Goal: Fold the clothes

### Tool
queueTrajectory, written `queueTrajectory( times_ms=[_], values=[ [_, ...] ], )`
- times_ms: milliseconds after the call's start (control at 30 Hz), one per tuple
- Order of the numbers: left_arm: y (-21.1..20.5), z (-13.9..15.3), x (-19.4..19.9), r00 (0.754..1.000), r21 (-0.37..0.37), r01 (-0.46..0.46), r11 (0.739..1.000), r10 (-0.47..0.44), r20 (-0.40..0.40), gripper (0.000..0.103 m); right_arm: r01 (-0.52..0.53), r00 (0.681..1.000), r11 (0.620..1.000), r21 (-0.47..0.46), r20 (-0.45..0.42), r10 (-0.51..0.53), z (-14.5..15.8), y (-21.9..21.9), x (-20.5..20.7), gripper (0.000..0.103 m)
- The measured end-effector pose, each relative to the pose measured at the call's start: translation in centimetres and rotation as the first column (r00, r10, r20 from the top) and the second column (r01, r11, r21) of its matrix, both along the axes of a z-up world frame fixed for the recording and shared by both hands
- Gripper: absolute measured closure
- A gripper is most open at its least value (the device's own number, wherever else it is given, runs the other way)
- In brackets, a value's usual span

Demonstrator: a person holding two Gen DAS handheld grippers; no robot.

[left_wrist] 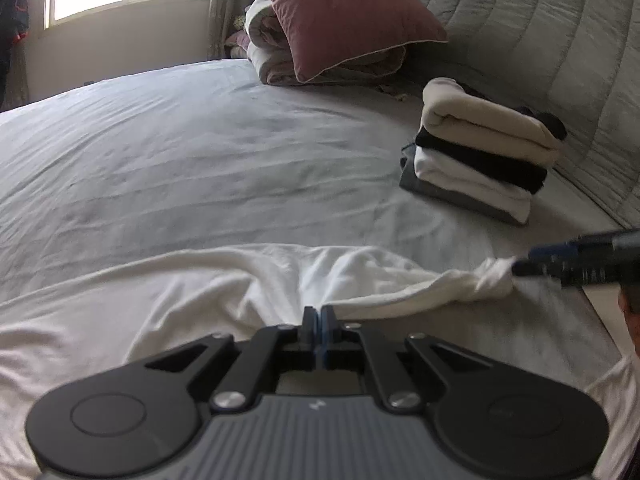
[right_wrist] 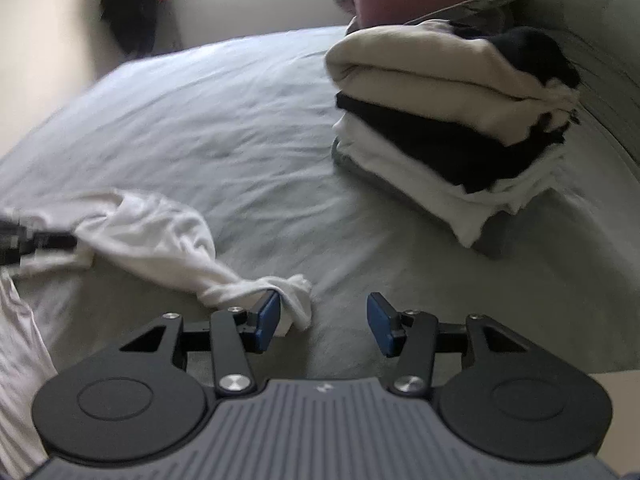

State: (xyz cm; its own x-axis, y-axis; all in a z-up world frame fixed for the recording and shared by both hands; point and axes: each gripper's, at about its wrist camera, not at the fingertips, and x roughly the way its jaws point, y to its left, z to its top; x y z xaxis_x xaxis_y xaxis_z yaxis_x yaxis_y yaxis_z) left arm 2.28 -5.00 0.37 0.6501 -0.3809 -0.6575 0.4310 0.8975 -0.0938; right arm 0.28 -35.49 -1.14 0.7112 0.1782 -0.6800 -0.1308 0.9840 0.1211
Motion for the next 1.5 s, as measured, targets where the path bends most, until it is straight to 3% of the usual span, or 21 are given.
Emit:
queueTrajectory(
  times_ms=[233, 600, 667, 700, 767, 933, 1133, 1300, 1500],
  values=[
    [0.6, -1.0, -1.2, 1.0, 0.046, 0.02, 0.999, -0.019, -0.019, 0.101, 0.033, 0.999, 0.998, 0.054, 0.04, -0.036, 1.0, 0.2, 0.6, 0.051],
    [0.3, -2.7, -1.3, 0.999, 0.12, 0.05, 0.992, -0.049, -0.011, 0.1, -0.071, 0.995, 0.997, 0.012, -0.073, 0.072, -1.6, 2.9, 2.4, 0.053],
    [0.2, -2.9, -1.2, 0.999, 0.132, 0.05, 0.99, -0.05, -0.009, 0.1, -0.06, 0.997, 0.998, -0.011, -0.059, 0.059, -2.3, 3.3, 2.7, 0.066],
    [0.1, -2.9, -1.1, 0.999, 0.137, 0.048, 0.989, -0.047, -0.007, 0.1, -0.051, 0.998, 0.999, -0.016, -0.043, 0.051, -2.5, 3.5, 2.8, 0.082],
    [0.0, -3.0, -0.8, 0.999, 0.146, 0.042, 0.988, -0.042, -0.004, 0.101, -0.036, 0.999, 0.999, -0.008, -0.019, 0.036, -2.6, 3.5, 3.0, 0.101],
    [0.1, -1.2, -0.3, 0.999, 0.125, 0.018, 0.992, -0.023, 0.041, 0.101, 0.033, 0.995, 0.999, 0.011, 0.096, -0.034, -0.9, 2.2, 2.5, 0.102],
    [0.8, 0.1, -0.5, 0.998, 0.111, 0.008, 0.994, -0.015, 0.062, 0.101, 0.016, 0.979, 0.997, 0.072, 0.204, -0.03, 1.9, 0.2, 0.3, 0.102],
    [1.2, 0.0, -1.0, 0.998, 0.136, 0.028, 0.99, -0.035, 0.053, 0.101, -0.077, 0.977, 0.995, 0.063, 0.202, 0.062, 1.9, -0.1, -1.9, 0.101],
    [1.5, -2.7, -2.1, 0.997, 0.215, 0.068, 0.974, -0.072, 0.012, 0.101, -0.251, 0.953, 0.968, 0.01, 0.178, 0.246, 0.2, 1.0, -5.5, 0.101]
  ],
)
